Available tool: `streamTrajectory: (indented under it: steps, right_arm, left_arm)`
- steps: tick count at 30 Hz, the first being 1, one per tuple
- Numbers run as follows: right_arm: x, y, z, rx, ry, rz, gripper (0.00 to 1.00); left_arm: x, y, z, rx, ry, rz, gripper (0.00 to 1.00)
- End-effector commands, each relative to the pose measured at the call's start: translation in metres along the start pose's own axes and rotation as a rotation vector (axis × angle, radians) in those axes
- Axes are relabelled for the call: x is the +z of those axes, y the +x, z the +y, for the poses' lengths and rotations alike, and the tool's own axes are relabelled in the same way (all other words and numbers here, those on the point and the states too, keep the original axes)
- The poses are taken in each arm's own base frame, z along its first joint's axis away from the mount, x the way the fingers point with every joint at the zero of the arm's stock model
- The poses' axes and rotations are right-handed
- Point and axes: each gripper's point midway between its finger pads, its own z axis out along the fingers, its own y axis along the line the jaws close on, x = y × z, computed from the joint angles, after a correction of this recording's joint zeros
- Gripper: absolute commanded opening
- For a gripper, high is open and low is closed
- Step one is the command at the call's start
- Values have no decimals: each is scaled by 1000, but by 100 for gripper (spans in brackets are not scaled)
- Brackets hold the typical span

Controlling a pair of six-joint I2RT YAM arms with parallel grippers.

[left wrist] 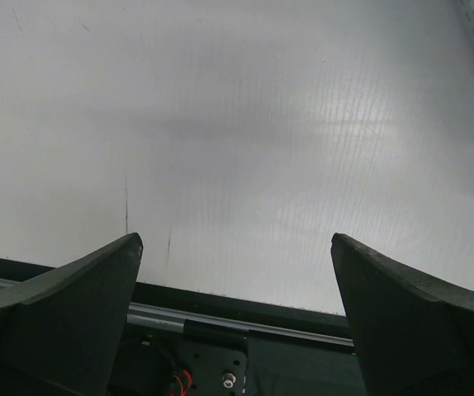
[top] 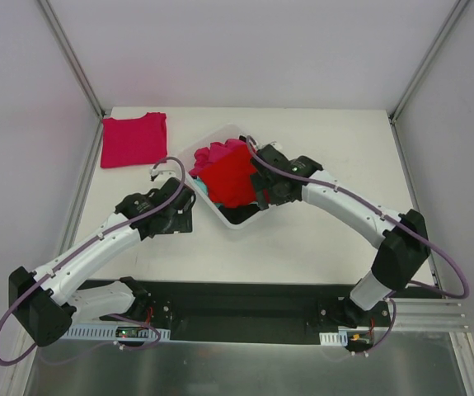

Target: Fold and stack the t-shirts

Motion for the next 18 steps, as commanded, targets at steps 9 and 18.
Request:
streamTrajectory:
  steps: [9,18]
  right_arm:
    - [29,-54,-53,72,-102,28,86]
    - [53,-79,-27,-33,-372,84,85]
  left_arm:
    - [-8,2,2,-12,37,2,99]
    - [-12,2,2,-9,58,-7,99]
